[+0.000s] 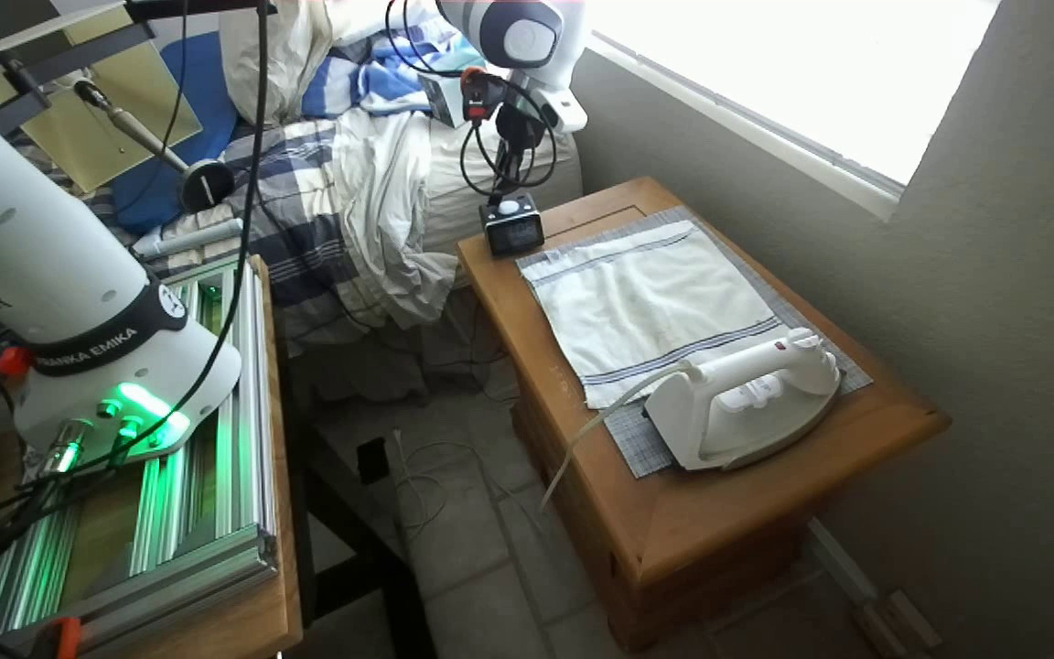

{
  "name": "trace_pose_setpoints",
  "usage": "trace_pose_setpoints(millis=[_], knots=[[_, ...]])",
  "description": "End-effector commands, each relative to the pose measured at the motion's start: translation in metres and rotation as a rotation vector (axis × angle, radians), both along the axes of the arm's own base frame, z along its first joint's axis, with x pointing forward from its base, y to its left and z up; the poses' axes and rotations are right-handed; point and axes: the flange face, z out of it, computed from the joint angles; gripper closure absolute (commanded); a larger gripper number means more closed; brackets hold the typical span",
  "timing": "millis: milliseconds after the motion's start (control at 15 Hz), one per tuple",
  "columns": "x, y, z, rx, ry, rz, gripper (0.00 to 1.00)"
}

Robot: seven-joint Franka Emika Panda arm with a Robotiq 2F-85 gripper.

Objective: Press a button on the alarm clock.

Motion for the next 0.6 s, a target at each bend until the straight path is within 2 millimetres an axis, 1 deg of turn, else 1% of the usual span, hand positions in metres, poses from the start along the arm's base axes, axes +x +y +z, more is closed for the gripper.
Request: trace_pose_setpoints(millis=[0, 533], knots=[[0.0084, 0.0, -0.0062, 0.018, -0.021, 0.004, 1.0], [0.0124, -0.0044, -0.0061, 0.024, -0.051, -0.009, 1.0]])
